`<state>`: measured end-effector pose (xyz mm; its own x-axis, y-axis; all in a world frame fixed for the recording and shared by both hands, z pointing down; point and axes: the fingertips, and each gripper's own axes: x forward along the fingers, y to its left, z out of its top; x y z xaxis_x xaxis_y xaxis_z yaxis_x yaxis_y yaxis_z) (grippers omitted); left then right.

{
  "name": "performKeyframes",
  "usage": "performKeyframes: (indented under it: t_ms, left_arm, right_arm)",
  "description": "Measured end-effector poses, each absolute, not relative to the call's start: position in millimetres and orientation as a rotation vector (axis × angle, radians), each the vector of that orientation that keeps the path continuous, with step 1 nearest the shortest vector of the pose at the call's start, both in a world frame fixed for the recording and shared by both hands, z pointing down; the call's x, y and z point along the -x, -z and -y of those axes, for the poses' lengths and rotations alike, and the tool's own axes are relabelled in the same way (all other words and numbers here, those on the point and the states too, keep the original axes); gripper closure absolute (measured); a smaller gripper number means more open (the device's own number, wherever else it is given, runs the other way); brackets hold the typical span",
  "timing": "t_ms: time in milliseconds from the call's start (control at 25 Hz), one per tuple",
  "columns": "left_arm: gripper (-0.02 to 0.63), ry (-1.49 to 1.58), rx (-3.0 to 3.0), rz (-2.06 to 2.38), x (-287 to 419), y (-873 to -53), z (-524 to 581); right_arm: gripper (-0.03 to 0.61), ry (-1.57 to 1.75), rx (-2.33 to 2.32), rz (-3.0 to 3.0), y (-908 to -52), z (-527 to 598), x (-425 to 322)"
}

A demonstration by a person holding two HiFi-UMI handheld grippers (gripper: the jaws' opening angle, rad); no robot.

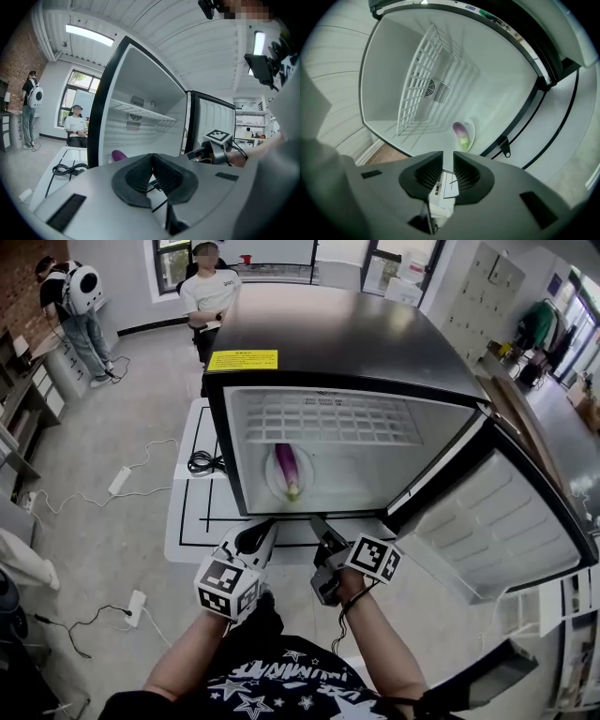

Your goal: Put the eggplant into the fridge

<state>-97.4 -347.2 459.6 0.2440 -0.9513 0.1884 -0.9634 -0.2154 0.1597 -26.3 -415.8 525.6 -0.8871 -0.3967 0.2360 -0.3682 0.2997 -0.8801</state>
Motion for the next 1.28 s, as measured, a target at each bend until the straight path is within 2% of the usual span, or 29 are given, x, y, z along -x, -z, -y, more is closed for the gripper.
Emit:
performKeyframes:
  t_ms: [80, 240, 280, 400, 880, 1280]
  left_arm:
    - [0.604, -0.069, -2.280, 1.795, 90, -457, 338]
    - [0.604, -0.074, -2.288, 1.800, 76, -452, 318]
    - [0.604, -0.078, -2.287, 1.801, 72, -452, 313]
    - [0.604, -0.091, -2.281, 1.806, 61, -453, 295]
    - [0.604, -0.177, -2.228, 1.835, 35, -458, 232]
    - [0.604, -0.234, -2.324, 1.724, 3, -466, 250]
  right_arm:
    - [0.529, 1.678, 0.734, -2.513, -521, 406, 19]
    - [0.529, 1.664, 0.730, -2.513, -518, 384, 1]
    - [0.554, 1.656, 0.735, -2.510, -517, 379, -5]
    - [0.572, 1.638, 0.727, -2.502, -515, 365, -17]
    - [0.572, 1.656, 0.619, -2.536, -522, 296, -33]
    - [0.572, 1.561, 0.665, -2.514, -517, 305, -56]
